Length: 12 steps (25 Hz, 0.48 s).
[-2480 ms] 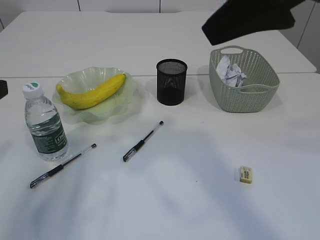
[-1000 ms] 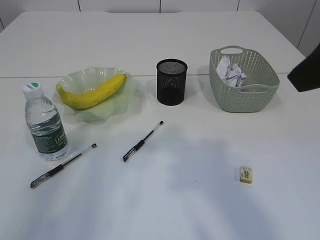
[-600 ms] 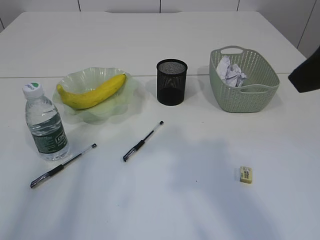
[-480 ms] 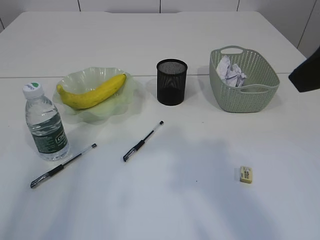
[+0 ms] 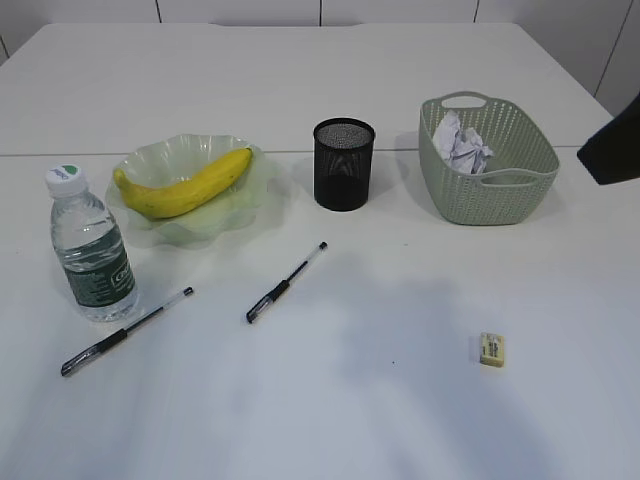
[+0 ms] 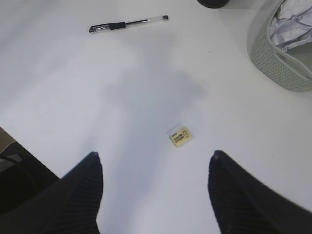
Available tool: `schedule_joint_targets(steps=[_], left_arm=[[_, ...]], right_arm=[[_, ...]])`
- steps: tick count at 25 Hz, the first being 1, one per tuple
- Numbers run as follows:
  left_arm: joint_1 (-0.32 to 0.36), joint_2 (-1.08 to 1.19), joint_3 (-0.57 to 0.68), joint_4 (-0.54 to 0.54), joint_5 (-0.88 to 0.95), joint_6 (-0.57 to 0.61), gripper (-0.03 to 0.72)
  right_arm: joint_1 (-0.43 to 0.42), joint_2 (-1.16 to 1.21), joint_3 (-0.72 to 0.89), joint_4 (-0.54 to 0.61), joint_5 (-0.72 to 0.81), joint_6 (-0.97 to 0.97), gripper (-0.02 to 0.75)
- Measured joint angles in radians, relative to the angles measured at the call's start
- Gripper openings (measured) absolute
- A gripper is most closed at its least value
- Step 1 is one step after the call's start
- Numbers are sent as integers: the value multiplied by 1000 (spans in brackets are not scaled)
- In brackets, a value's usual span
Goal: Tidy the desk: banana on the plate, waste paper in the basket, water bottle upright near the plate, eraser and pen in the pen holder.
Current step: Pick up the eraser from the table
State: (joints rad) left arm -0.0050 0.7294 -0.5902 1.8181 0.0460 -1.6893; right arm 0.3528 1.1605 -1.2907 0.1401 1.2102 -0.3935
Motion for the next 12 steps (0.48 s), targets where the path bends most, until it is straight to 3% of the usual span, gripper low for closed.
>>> schedule_joint_targets(steps=[12], left_arm=[[0, 2, 51, -253, -46, 0, 560]], right_arm=[[0, 0, 0, 0, 0, 0, 501]])
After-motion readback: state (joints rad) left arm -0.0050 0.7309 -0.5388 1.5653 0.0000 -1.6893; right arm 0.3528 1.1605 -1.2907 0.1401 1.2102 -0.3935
